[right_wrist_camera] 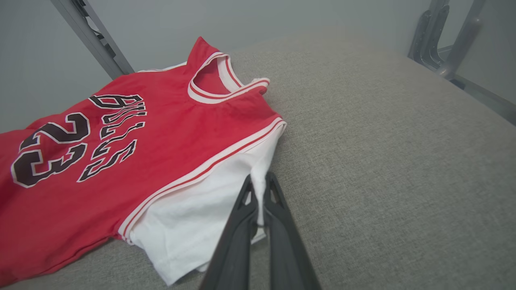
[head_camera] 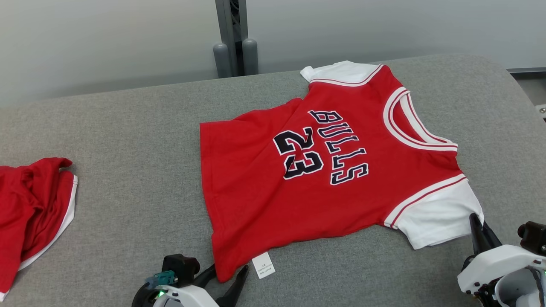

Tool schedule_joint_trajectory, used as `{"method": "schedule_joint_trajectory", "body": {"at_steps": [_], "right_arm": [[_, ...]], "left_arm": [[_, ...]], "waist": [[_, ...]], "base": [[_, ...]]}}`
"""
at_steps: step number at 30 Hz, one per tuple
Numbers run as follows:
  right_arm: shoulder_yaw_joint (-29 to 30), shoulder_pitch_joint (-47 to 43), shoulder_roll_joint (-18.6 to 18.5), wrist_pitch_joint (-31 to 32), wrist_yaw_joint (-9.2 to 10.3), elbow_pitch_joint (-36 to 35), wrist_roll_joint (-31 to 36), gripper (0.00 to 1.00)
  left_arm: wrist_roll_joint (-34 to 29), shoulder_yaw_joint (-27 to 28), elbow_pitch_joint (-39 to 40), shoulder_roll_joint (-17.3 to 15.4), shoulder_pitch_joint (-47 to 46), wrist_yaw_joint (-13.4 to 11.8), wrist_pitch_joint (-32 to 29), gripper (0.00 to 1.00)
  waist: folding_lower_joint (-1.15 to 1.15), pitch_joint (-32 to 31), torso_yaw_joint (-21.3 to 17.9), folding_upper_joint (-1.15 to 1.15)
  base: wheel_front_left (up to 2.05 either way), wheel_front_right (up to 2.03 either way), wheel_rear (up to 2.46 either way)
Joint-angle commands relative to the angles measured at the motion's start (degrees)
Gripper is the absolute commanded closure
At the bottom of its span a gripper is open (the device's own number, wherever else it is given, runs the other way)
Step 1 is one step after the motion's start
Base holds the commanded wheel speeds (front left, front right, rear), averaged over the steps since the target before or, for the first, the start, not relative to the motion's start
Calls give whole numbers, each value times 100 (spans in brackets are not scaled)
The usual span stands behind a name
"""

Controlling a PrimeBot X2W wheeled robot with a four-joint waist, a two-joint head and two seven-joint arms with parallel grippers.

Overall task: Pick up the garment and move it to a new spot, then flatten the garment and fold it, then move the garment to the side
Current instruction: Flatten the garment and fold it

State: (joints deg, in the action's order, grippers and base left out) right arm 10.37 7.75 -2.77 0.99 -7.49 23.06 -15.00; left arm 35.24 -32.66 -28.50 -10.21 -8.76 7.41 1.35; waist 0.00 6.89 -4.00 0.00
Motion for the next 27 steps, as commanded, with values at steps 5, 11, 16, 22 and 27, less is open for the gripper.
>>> {"method": "schedule_joint_trajectory", "body": {"at_steps": [5, 11, 16, 22, 27], "right_arm": [[-56, 140, -30, -70, -1, 37, -45, 100], [-107, 261, -67, -138, -1, 46, -74, 100], [-212, 371, -195, -177, -1, 12, -161, 100], [-326, 436, -300, -14, -1, -259, -218, 100], [-370, 359, -323, 398, -1, -704, -271, 100]], "left_arm": [[93, -125, -93, -74, -77, 0, -42, 100], [333, -190, 105, -274, -140, 4, -97, 100], [588, -374, 526, -666, -229, 5, -169, 100], [908, -586, 1082, -1234, -334, 5, -522, 100], [1280, -845, 1547, -1660, -335, 6, -1070, 100]], "waist": [[0, 7, -15, 0], [0, -50, 3, 0], [0, -148, -10, 0], [0, -299, -90, 0], [0, -390, -203, 0]], "base": [[0, 0, 0], [0, 0, 0], [0, 0, 0], [0, 0, 0], [0, 0, 0]]}}
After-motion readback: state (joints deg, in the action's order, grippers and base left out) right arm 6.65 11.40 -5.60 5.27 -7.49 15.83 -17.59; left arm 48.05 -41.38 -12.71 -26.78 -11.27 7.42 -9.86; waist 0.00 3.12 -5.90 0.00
